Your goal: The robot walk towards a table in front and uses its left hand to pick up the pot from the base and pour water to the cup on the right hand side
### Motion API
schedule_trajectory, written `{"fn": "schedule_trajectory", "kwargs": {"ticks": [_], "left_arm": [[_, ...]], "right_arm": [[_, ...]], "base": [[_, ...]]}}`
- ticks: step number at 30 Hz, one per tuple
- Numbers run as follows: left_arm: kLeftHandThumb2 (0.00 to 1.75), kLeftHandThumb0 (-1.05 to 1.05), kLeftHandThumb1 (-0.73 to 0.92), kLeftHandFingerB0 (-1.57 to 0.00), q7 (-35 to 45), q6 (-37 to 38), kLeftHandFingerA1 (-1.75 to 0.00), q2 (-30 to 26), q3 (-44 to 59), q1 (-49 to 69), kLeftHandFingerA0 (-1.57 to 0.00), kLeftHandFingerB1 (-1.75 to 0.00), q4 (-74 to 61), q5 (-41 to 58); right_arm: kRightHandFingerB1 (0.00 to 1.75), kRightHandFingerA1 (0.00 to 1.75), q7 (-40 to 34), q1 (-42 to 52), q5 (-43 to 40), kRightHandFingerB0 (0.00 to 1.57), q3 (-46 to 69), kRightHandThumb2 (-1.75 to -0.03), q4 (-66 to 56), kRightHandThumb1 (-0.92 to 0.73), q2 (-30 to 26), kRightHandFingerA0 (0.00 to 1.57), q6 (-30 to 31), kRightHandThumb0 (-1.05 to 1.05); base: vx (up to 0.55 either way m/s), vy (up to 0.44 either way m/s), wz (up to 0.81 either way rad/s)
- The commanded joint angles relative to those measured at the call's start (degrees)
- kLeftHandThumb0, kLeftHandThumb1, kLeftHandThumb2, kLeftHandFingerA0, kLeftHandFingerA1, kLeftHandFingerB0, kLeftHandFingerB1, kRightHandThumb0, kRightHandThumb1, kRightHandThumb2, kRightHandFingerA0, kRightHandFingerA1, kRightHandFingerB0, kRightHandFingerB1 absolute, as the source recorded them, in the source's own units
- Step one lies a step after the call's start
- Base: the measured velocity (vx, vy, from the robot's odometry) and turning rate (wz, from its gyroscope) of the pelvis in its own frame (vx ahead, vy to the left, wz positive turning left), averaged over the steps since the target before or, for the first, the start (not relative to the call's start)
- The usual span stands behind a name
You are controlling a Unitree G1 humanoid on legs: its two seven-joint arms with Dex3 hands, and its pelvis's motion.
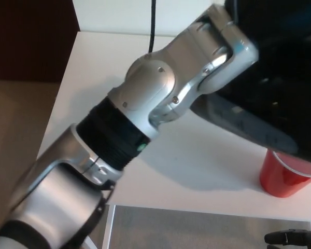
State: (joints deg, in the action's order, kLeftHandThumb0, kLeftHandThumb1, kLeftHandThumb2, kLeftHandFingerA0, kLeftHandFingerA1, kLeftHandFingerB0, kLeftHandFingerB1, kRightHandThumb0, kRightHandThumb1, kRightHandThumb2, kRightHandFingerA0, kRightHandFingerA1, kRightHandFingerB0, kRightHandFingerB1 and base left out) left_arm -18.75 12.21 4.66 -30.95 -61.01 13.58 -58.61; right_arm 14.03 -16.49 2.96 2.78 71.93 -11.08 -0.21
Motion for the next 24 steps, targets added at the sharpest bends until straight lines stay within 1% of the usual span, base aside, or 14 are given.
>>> {"fn": "schedule_trajectory", "kwargs": {"ticks": [1, 2, 3, 4, 5, 10, 11, 13, 14, 18, 20, 21, 23, 24], "left_arm": [[0.87, -0.08, 0.71, -0.80, 14.00, -42.94, -1.30, 13.82, 39.18, -10.75, -1.12, -1.16, -4.42, 44.14], [0.87, -0.08, 0.71, -0.80, 13.75, -44.29, -1.30, 14.16, 41.44, -11.56, -1.12, -1.16, -4.20, 46.71], [0.88, -0.08, 0.70, -0.77, 12.85, -45.52, -1.35, 14.17, 43.49, -12.42, -1.09, -1.15, -3.80, 47.90], [0.87, -0.10, 0.71, -0.75, 12.29, -47.10, -1.36, 13.66, 45.44, -13.35, -1.08, -1.15, -3.23, 48.42], [0.94, -0.07, 0.68, -0.69, 12.04, -47.36, -1.55, 12.98, 46.89, -13.42, -0.99, -1.25, -2.97, 49.62], [0.95, -0.05, 0.61, -0.68, 11.51, -48.24, -1.61, 11.03, 52.24, -13.66, -0.91, -1.31, -1.87, 53.54], [1.09, -0.06, 0.51, -0.73, 11.78, -48.16, -1.34, 9.62, 54.13, -12.77, -1.18, -1.07, -1.63, 54.87], [1.09, -0.04, 0.50, -0.72, 11.18, -48.21, -1.36, 9.01, 56.38, -12.38, -1.18, -1.06, -1.43, 56.49], [0.99, -0.02, 0.57, -0.63, 11.56, -47.89, -1.74, 8.33, 56.95, -11.89, -0.89, -1.35, -1.13, 56.87], [0.99, -0.02, 0.57, -0.63, 12.73, -47.92, -1.74, 7.46, 58.02, -11.47, -0.89, -1.35, -0.77, 56.91], [0.94, -0.03, 0.62, -0.60, 12.37, -47.61, -1.75, 6.66, 60.40, -9.64, -0.84, -1.31, -0.87, 58.14], [0.89, -0.04, 0.66, -0.62, 12.07, -47.09, -1.75, 6.12, 61.48, -7.82, -0.85, -1.31, -1.03, 58.07], [0.89, -0.04, 0.66, -0.62, 12.26, -47.29, -1.75, 6.15, 61.92, -7.58, -0.85, -1.31, -1.16, 57.64], [0.86, -0.07, 0.66, -0.63, 12.33, -47.06, -1.73, 6.41, 62.66, -5.38, -0.86, -1.35, -1.64, 57.64]], "right_arm": [[0.78, 0.83, -0.23, -0.38, 0.55, 0.64, -0.38, -0.94, -0.23, -0.27, -0.52, 0.71, -0.29, -0.65], [0.78, 0.83, -0.36, -0.41, 0.64, 0.64, -0.47, -0.94, -0.24, -0.27, -0.50, 0.71, -0.31, -0.65], [0.76, 0.82, -0.22, -0.37, 0.76, 0.65, -0.62, -0.82, -0.24, -0.31, -0.49, 0.68, -0.40, -0.59], [0.79, 0.83, -0.31, -0.38, 0.84, 0.65, -0.69, -0.95, -0.21, -0.25, -0.45, 0.72, -0.28, -0.59], [0.81, 0.84, -0.61, -0.38, 0.92, 0.71, -0.75, -0.91, -0.24, -0.26, -0.41, 0.73, -0.14, -0.58], [0.80, 0.82, -1.06, -0.40, 1.14, 0.70, -0.98, -0.90, -0.41, -0.28, -0.39, 0.70, 0.20, -0.55], [0.79, 0.83, -0.91, -0.26, 1.46, 0.66, -1.33, -0.96, -0.46, -0.26, -0.36, 0.73, -0.39, -0.59], [0.79, 0.82, -0.69, -0.18, 1.39, 0.67, -1.29, -0.92, -0.51, -0.27, -0.44, 0.69, -0.61, -0.58], [0.81, 0.84, -0.72, -0.20, 1.19, 0.68, -1.09, -0.93, -0.46, -0.27, -0.37, 0.73, -0.47, -0.57], [0.81, 0.84, -0.81, -0.23, 0.95, 0.68, -0.82, -0.93, -0.38, -0.27, -0.24, 0.73, -0.28, -0.57], [0.78, 0.82, -1.26, -0.46, 1.13, 0.70, -0.94, -0.82, -0.24, -0.32, -0.08, 0.76, 0.28, -0.56], [0.79, 0.84, -1.82, -0.54, 1.48, 0.69, -1.20, -0.93, -0.13, -0.25, 0.00, 0.79, 0.37, -0.57], [0.79, 0.84, -1.98, -0.53, 1.61, 0.69, -1.29, -0.93, -0.11, -0.25, 0.01, 0.79, 0.31, -0.57], [0.77, 0.83, -1.67, -0.52, 1.55, 0.70, -1.26, -0.83, -0.19, -0.32, 0.00, 0.75, 0.22, -0.54]], "base": [[0.00, 0.000, 0.00], [0.00, 0.000, 0.00], [0.00, 0.000, 0.00], [0.00, 0.000, 0.00], [0.00, 0.000, 0.00], [0.00, 0.000, 0.00], [0.00, 0.000, 0.00], [0.00, 0.000, 0.00], [0.00, 0.000, 0.00], [0.00, 0.000, 0.00], [0.00, 0.000, 0.00], [0.00, 0.000, 0.00], [0.00, 0.000, 0.00], [0.00, 0.000, 0.00]]}}
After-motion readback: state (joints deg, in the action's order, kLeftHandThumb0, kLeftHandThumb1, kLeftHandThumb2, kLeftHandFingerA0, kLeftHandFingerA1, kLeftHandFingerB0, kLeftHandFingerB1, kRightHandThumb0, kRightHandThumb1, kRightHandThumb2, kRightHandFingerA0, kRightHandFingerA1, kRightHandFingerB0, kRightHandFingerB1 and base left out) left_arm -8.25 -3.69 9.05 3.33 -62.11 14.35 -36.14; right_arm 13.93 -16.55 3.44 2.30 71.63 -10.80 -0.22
